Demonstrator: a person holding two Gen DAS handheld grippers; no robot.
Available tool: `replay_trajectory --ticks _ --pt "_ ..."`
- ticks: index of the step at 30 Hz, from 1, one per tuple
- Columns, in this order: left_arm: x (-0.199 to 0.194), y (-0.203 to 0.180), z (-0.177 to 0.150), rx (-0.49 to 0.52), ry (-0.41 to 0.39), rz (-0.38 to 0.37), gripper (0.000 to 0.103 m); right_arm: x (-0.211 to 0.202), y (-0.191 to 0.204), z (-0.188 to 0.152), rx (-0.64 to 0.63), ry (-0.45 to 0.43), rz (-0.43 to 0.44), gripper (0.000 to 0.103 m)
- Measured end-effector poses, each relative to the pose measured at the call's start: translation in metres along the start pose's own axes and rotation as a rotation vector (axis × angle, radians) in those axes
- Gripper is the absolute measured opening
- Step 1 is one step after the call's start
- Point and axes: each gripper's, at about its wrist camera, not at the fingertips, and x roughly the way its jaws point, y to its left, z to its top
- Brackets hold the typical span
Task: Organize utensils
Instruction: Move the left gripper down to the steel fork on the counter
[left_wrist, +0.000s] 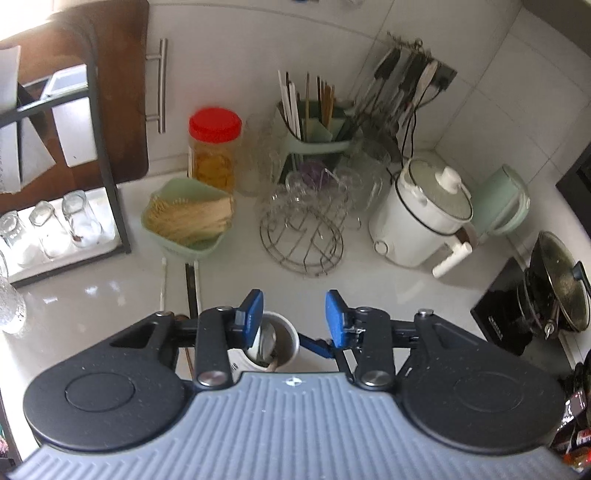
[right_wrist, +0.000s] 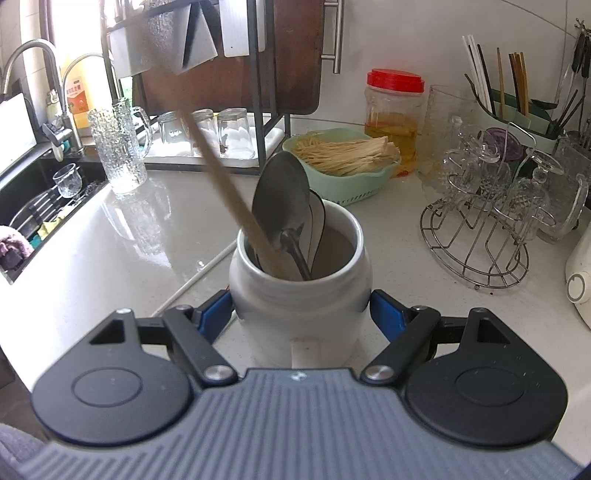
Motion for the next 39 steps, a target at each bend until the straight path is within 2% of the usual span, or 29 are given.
replay_trajectory --ticks 9,16,21,24,29,33,36,39 --pt "-0.012 0.022 -0.012 -0.043 -0.069 0.019 0.042 -0.002 -0.004 -0.002 0.014 -0.007 -0.02 0.084" --pt "0.003 0.053 -0.039 -0.094 -0.027 0.069 0.042 -0.003 -0.01 -0.003 0.031 -0.013 -0.037 0.083" --pt "0.027 0.075 -0.061 -0.08 0.032 0.108 0.042 -0.005 -0.019 -0.005 0.043 -0.02 -0.042 0.083" --pt "0.047 0.082 -0.075 -0.032 0.082 0.132 0.042 -0.006 -0.025 -0.005 0.037 -0.014 -0.033 0.083" --pt "0.081 0.09 -0.098 0.016 0.151 0.123 0.042 -0.007 -0.033 -0.004 0.017 0.011 -0.009 0.083" --pt "0.104 0.093 -0.117 0.054 0.201 0.076 0.042 -0.008 -0.038 -0.004 0.016 0.028 -0.001 0.083" --pt "0.121 0.084 -0.129 0.171 0.269 0.021 0.042 -0.01 -0.041 -0.005 0.017 0.037 0.002 0.083" --pt "0.135 0.074 -0.139 0.311 0.299 0.022 0.042 -0.012 -0.044 -0.005 0.018 0.051 0.001 0.083"
